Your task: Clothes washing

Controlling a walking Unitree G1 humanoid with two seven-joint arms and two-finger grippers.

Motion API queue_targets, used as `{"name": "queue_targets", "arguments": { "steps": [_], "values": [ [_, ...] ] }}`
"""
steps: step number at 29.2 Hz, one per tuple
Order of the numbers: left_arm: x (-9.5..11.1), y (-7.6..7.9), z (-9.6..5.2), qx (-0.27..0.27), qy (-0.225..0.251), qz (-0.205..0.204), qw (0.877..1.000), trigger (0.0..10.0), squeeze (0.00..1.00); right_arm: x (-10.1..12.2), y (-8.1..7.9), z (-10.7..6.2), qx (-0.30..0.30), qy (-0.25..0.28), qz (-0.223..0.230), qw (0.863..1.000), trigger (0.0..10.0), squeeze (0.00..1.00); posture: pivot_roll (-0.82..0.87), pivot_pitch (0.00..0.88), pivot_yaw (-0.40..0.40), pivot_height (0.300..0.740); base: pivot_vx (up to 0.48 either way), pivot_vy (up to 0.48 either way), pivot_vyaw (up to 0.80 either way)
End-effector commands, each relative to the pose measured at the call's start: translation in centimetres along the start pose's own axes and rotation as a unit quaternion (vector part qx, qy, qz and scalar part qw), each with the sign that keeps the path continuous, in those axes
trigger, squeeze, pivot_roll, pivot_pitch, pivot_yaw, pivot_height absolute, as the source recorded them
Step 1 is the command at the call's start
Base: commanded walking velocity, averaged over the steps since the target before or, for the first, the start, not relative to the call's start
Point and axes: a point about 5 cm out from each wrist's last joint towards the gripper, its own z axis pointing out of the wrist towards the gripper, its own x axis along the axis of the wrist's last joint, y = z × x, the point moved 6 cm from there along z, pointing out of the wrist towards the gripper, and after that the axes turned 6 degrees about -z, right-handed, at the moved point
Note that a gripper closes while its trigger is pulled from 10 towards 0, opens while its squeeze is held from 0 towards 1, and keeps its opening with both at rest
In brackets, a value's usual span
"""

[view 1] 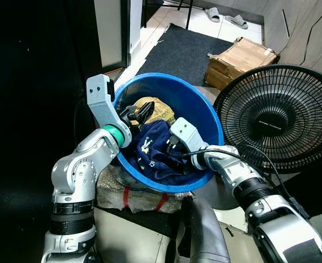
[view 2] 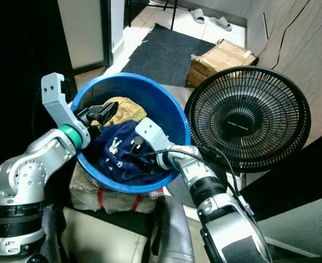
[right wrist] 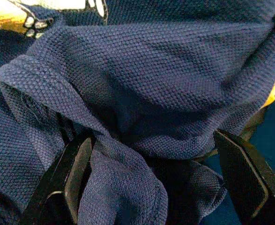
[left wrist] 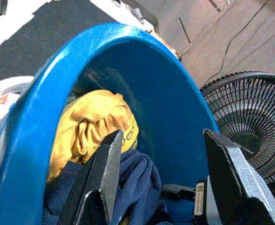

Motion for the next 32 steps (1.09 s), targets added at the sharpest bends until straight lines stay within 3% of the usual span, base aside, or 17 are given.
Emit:
{"name": "queue_targets", "arguments": {
  "steps": [1, 3, 6, 11, 27, 28, 29, 30, 31, 32],
  "values": [
    [-0.5, -1.6, -0.4, 0.031, -0.008, -0.005, 0.999, 10.0, 0.0, -5.4, -2.5, 0.0, 0.035, -0.063, 0.064, 0.995, 0.0, 1.0, 0.07, 0.156, -0.077, 0.371, 0.0, 0.0, 0.0],
    [-0.5, -1.6, -0.4, 0.031, -0.008, -0.005, 0.999, 10.0, 0.0, -5.2, -2.6, 0.1, 0.04, -0.055, 0.075, 0.995, 0.0, 1.0, 0.07, 0.155, -0.077, 0.371, 0.0, 0.0, 0.0],
    [-0.4, -1.6, -0.4, 0.033, -0.006, -0.006, 0.999, 10.0, 0.0, -3.7, -3.5, 0.1, 0.081, -0.009, 0.13, 0.988, 0.0, 1.0, 0.07, 0.152, -0.077, 0.371, 0.0, 0.0, 0.0],
    [-0.4, -1.7, -0.4, 0.035, -0.004, -0.008, 0.999, 10.0, 0.0, -2.1, -3.5, -0.2, 0.107, 0.044, 0.169, 0.979, 0.0, 1.0, 0.07, 0.15, -0.077, 0.371, 0.0, 0.0, 0.0],
    [-0.3, -1.9, -0.5, 0.039, -0.002, -0.01, 0.999, 10.0, 0.0, 1.8, -1.7, -1.3, 0.101, 0.169, 0.218, 0.956, 0.0, 1.0, 0.07, 0.154, -0.073, 0.371, 0.0, 0.0, 0.0],
    [-0.3, -1.9, -0.5, 0.039, -0.002, -0.01, 0.999, 10.0, 0.0, 2.8, -1.1, -1.7, 0.095, 0.198, 0.221, 0.95, 0.0, 0.95, 0.07, 0.154, -0.073, 0.371, 0.0, 0.0, 0.0],
    [-0.3, -1.9, -0.5, 0.04, -0.002, -0.011, 0.999, 10.0, 0.0, 4.3, -0.1, -2.4, 0.079, 0.235, 0.215, 0.945, 0.0, 0.61, 0.07, 0.157, -0.072, 0.371, 0.0, 0.0, 0.0],
    [-0.3, -1.9, -0.5, 0.04, -0.001, -0.011, 0.999, 10.0, 0.0, 6.3, 1.3, -3.5, 0.053, 0.283, 0.212, 0.934, 0.5, 0.0, 0.07, 0.157, -0.07, 0.371, 0.0, 0.0, 0.0],
    [-0.2, -1.9, -0.6, 0.04, -0.001, -0.012, 0.999, 10.0, 0.0, 7.6, 2.2, -4.3, 0.037, 0.314, 0.209, 0.925, 0.5, 0.0, 0.07, 0.157, -0.07, 0.371, 0.0, 0.0, 0.0],
    [-0.2, -1.9, -0.6, 0.04, -0.001, -0.012, 0.999, 10.0, 0.0, 8.4, 2.6, -4.8, 0.027, 0.331, 0.209, 0.92, 10.0, 0.0, 0.07, 0.157, -0.07, 0.371, 0.0, 0.0, 0.0]
  ]
}}
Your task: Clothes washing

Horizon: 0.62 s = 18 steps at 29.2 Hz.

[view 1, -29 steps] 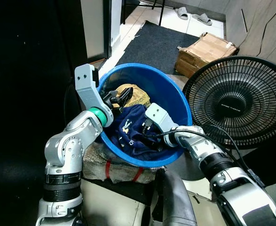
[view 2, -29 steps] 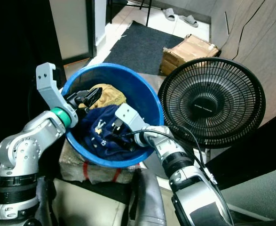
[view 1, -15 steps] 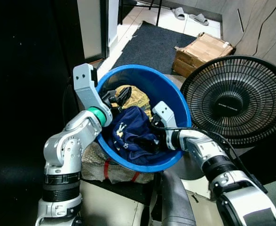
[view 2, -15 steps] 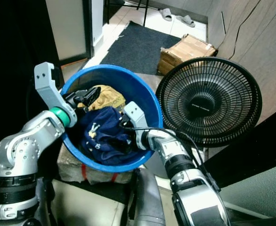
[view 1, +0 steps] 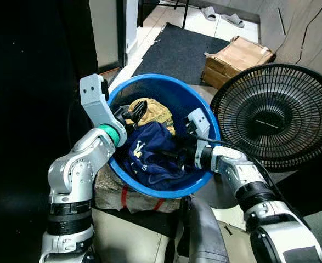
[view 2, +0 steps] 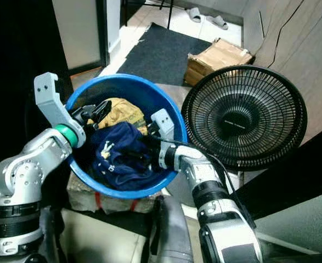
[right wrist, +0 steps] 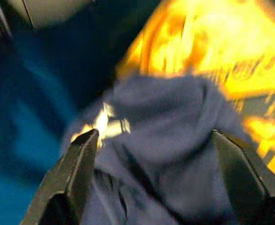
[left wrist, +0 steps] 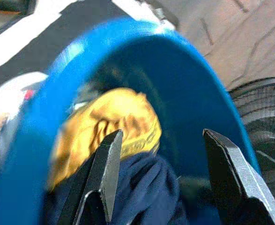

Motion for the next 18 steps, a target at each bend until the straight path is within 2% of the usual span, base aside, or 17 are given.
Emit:
{"name": "queue_targets", "arguments": {
  "steps": [1, 2, 3, 4, 5, 6, 8, 9, 10, 14, 15, 17, 18],
  "values": [
    [-0.8, -0.3, 0.0, 0.007, -0.012, -0.006, 1.0, 10.0, 0.0, 1.5, 0.5, -0.4, -0.018, 0.039, 0.003, 0.999, 10.0, 0.0, 0.07, 0.157, -0.07, 0.371, 0.0, 0.0, 0.0],
    [-0.7, -0.3, -0.1, 0.006, -0.011, -0.007, 1.0, 10.0, 0.0, 4.1, 0.7, -0.4, -0.033, 0.082, -0.014, 0.996, 10.0, 0.0, 0.07, 0.156, -0.064, 0.371, 0.0, 0.0, 0.0],
    [-0.7, -0.3, -0.1, 0.006, -0.011, -0.007, 1.0, 10.0, 0.0, 4.1, 0.7, -0.4, -0.033, 0.082, -0.014, 0.996, 10.0, 0.0, 0.07, 0.156, -0.064, 0.371, 0.0, 0.0, 0.0],
    [-0.6, -0.2, 0.0, 0.005, -0.009, -0.008, 1.0, 10.0, 0.0, 7.4, 0.8, -0.5, -0.05, 0.136, -0.031, 0.989, 10.0, 0.0, 0.07, 0.154, -0.06, 0.371, 0.0, 0.0, 0.0],
    [-0.5, -0.1, 0.0, 0.003, -0.007, -0.009, 1.0, 10.0, 0.0, 9.8, 0.7, -0.8, -0.061, 0.174, -0.041, 0.982, 10.0, 0.0, 0.07, 0.154, -0.06, 0.371, 0.0, 0.0, 0.0],
    [-0.5, -0.1, 0.0, 0.003, -0.007, -0.009, 1.0, 10.0, 0.0, 9.8, 0.7, -0.8, -0.061, 0.174, -0.041, 0.982, 10.0, 0.0, 0.07, 0.154, -0.06, 0.371, 0.0, 0.0, 0.0],
    [-0.2, 0.2, 0.1, -0.002, -0.002, -0.011, 1.0, 10.0, 0.0, 14.7, -0.1, -1.6, -0.073, 0.244, -0.075, 0.964, 10.0, 0.0, 0.07, 0.147, -0.056, 0.371, 0.0, 0.0, 0.0],
    [-0.2, 0.2, 0.1, -0.002, -0.002, -0.011, 1.0, 10.0, 0.0, 14.7, -0.1, -1.6, -0.073, 0.244, -0.075, 0.964, 10.0, 0.0, 0.07, 0.147, -0.056, 0.371, 0.0, 0.0, 0.0],
    [-0.1, 0.4, 0.1, -0.005, 0.0, -0.011, 1.0, 10.0, 0.0, 16.0, -0.6, -1.7, -0.066, 0.257, -0.083, 0.96, 10.0, 0.0, 0.07, 0.144, -0.056, 0.371, 0.0, 0.0, 0.0],
    [-0.1, 0.5, 0.2, -0.006, 0.0, -0.011, 1.0, 10.0, 0.0, 16.5, -1.0, -1.6, -0.059, 0.259, -0.094, 0.959, 10.0, 0.0, 0.07, 0.143, -0.056, 0.371, 0.0, 0.0, 0.0],
    [-0.1, 0.5, 0.2, -0.007, 0.001, -0.011, 1.0, 10.0, 0.0, 15.4, -0.7, -1.2, -0.065, 0.235, -0.103, 0.964, 10.0, 0.0, 0.07, 0.143, -0.061, 0.371, 0.0, 0.0, 0.0],
    [-0.1, 0.5, 0.2, -0.007, 0.001, -0.011, 1.0, 10.0, 0.0, 15.4, -0.7, -1.2, -0.065, 0.235, -0.103, 0.964, 10.0, 0.0, 0.07, 0.143, -0.061, 0.371, 0.0, 0.0, 0.0],
    [-0.1, 0.5, 0.2, -0.006, 0.001, -0.011, 1.0, 10.0, 0.0, 14.0, -0.1, -0.9, -0.076, 0.207, -0.108, 0.969, 10.0, 0.0, 0.07, 0.143, -0.062, 0.371, 0.0, 0.0, 0.0]
  ]
}}
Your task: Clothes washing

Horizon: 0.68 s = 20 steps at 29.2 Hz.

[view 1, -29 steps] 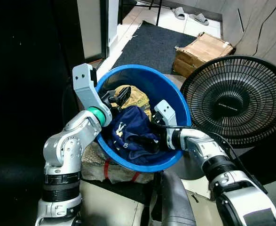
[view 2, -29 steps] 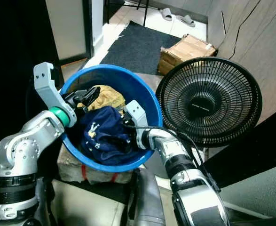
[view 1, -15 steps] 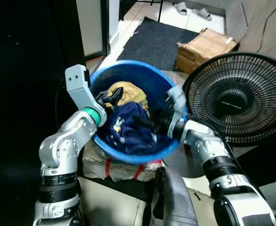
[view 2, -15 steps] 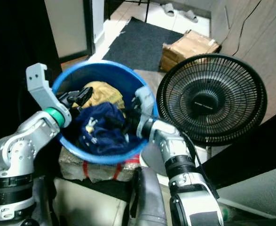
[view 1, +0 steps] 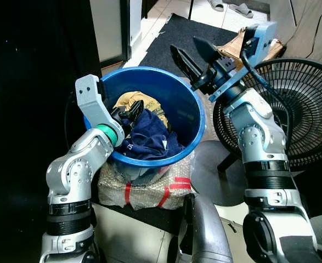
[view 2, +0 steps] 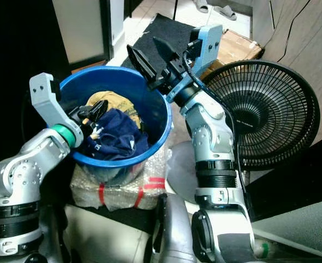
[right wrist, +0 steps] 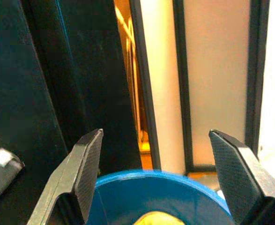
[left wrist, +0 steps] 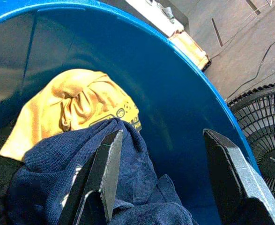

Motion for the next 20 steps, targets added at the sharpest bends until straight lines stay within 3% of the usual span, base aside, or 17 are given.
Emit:
{"name": "queue_targets", "arguments": {
  "steps": [1, 4, 5, 6, 7, 8, 9, 10, 11, 12, 14, 15, 16, 17, 20],
  "values": [
    [-0.3, 0.1, 0.1, -0.002, -0.004, -0.005, 1.0, 10.0, 0.0, -1.9, 0.3, -0.7, -0.008, -0.032, -0.001, 0.999, 10.0, 0.0, 0.07, 0.143, -0.062, 0.371, 0.0, 0.0, 0.0],
    [-0.3, 0.1, 0.1, -0.002, -0.004, -0.005, 1.0, 10.0, 0.0, -1.9, 0.3, -0.7, -0.008, -0.032, -0.001, 0.999, 10.0, 0.0, 0.07, 0.143, -0.062, 0.371, 0.0, 0.0, 0.0],
    [-0.4, 0.1, 0.0, -0.001, -0.004, -0.005, 1.0, 10.0, 0.0, -4.6, 1.7, -1.5, -0.039, -0.09, -0.018, 0.995, 10.0, 0.0, 0.07, 0.145, -0.063, 0.371, 0.0, 0.0, 0.0],
    [-0.4, 0.1, 0.0, 0.0, -0.004, -0.006, 1.0, 10.0, 0.0, -8.1, 4.1, -3.1, -0.103, -0.174, -0.049, 0.978, 10.0, 0.0, 0.07, 0.149, -0.066, 0.371, 0.0, 0.0, 0.0],
    [-0.4, 0.1, 0.0, 0.0, -0.004, -0.006, 1.0, 10.0, 0.0, -8.1, 4.1, -3.1, -0.103, -0.174, -0.049, 0.978, 10.0, 0.0, 0.07, 0.149, -0.066, 0.371, 0.0, 0.0, 0.0],
    [-0.5, 0.1, 0.0, 0.001, -0.005, -0.006, 1.0, 10.0, 0.0, -11.0, 6.0, -5.1, -0.156, -0.253, -0.071, 0.952, 10.0, 0.0, 0.07, 0.151, -0.066, 0.371, 0.0, 0.0, 0.0],
    [-0.5, 0.1, 0.0, 0.001, -0.005, -0.006, 1.0, 10.0, 0.0, -11.0, 6.0, -5.1, -0.156, -0.253, -0.071, 0.952, 10.0, 0.0, 0.07, 0.151, -0.066, 0.371, 0.0, 0.0, 0.0],
    [-0.5, 0.0, -0.1, 0.002, -0.005, -0.007, 1.0, 10.0, 0.0, -12.6, 7.1, -6.6, -0.189, -0.302, -0.088, 0.93, 10.0, 0.0, 0.07, 0.151, -0.066, 0.371, 0.0, 0.0, 0.0],
    [-0.5, 0.0, -0.1, 0.002, -0.005, -0.007, 1.0, 10.0, 0.0, -12.6, 7.1, -6.6, -0.189, -0.302, -0.088, 0.93, 10.0, 0.0, 0.07, 0.151, -0.066, 0.371, 0.0, 0.0, 0.0],
    [-0.6, 0.0, -0.1, 0.002, -0.005, -0.007, 1.0, 10.0, 0.0, -13.9, 7.2, -7.6, -0.198, -0.336, -0.093, 0.916, 10.0, 0.22, 0.07, 0.155, -0.068, 0.371, 0.0, 0.0, 0.0],
    [-0.6, 0.0, -0.1, 0.002, -0.005, -0.007, 1.0, 10.0, 0.0, -13.9, 7.2, -7.6, -0.198, -0.336, -0.093, 0.916, 10.0, 0.22, 0.07, 0.155, -0.068, 0.371, 0.0, 0.0, 0.0],
    [-0.6, 0.0, -0.1, 0.003, -0.006, -0.007, 1.0, 10.0, 0.0, -14.9, 7.0, -8.3, -0.202, -0.358, -0.095, 0.906, 10.0, 0.84, 0.08, 0.156, -0.069, 0.371, 0.0, 0.0, 0.0],
    [-0.6, 0.0, -0.1, 0.003, -0.006, -0.007, 1.0, 10.0, 0.0, -14.9, 7.0, -8.3, -0.202, -0.358, -0.095, 0.906, 10.0, 0.84, 0.08, 0.156, -0.069, 0.371, 0.0, 0.0, 0.0],
    [-0.7, 0.0, -0.2, 0.005, -0.007, -0.008, 1.0, 10.0, 0.0, -16.0, 6.3, -8.8, -0.195, -0.377, -0.091, 0.901, 10.0, 1.0, 0.08, 0.16, -0.072, 0.371, 0.0, 0.0, 0.0],
    [-0.7, 0.0, -0.2, 0.005, -0.007, -0.008, 1.0, 10.0, 0.0, -16.0, 6.3, -8.8, -0.195, -0.377, -0.091, 0.901, 10.0, 1.0, 0.08, 0.16, -0.072, 0.371, 0.0, 0.0, 0.0]
  ]
}}
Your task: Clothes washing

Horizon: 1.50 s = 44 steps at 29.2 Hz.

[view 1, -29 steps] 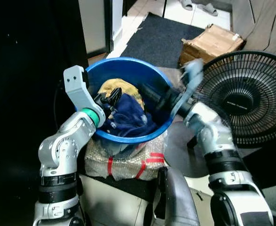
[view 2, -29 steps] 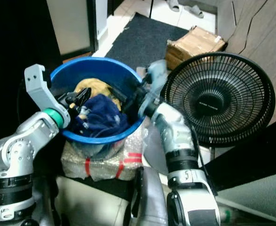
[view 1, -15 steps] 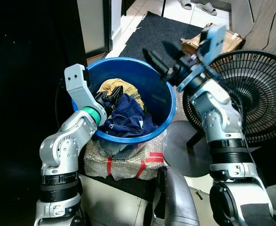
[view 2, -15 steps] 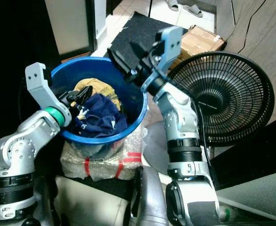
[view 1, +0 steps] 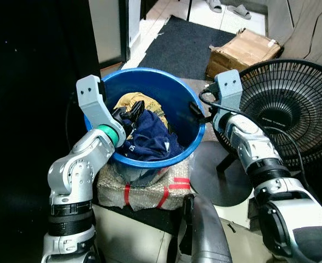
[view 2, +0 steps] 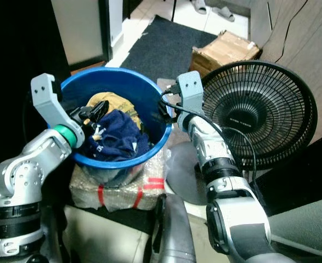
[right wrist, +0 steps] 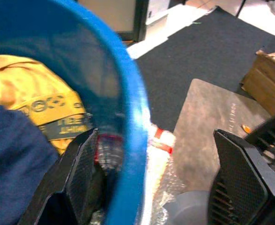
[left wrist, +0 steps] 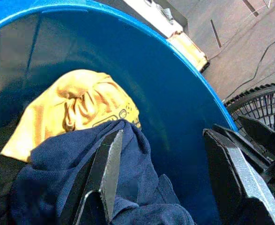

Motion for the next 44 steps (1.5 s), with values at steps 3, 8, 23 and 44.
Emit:
{"name": "queue_targets", "arguments": {
  "steps": [3, 8, 23, 44],
  "values": [
    [-0.4, -0.2, -0.3, 0.005, -0.006, -0.003, 1.0, 10.0, 0.0, -4.1, -2.5, -0.5, 0.04, -0.054, 0.036, 0.997, 10.0, 0.0, 0.08, 0.163, -0.073, 0.371, 0.0, 0.0, 0.0],
    [-0.5, -0.3, -0.4, 0.005, -0.006, -0.004, 1.0, 10.0, 0.0, -1.6, -3.4, -0.4, 0.075, 0.006, 0.08, 0.994, 10.0, 0.0, 0.08, 0.162, -0.073, 0.371, 0.0, 0.0, 0.0],
    [-0.6, 0.2, -0.1, -0.003, -0.006, -0.006, 1.0, 10.0, 0.0, 13.0, 0.1, -0.9, -0.001, 0.265, 0.098, 0.959, 10.0, 0.0, 0.08, 0.142, -0.076, 0.371, 0.0, 0.0, 0.0],
    [-0.8, 0.0, -0.4, 0.005, -0.007, -0.008, 1.0, 10.0, 0.0, 5.7, -12.1, 0.0, 0.254, 0.115, 0.036, 0.96, 10.0, 0.0, 0.08, 0.166, -0.085, 0.371, 0.0, 0.0, 0.0]
  ]
}}
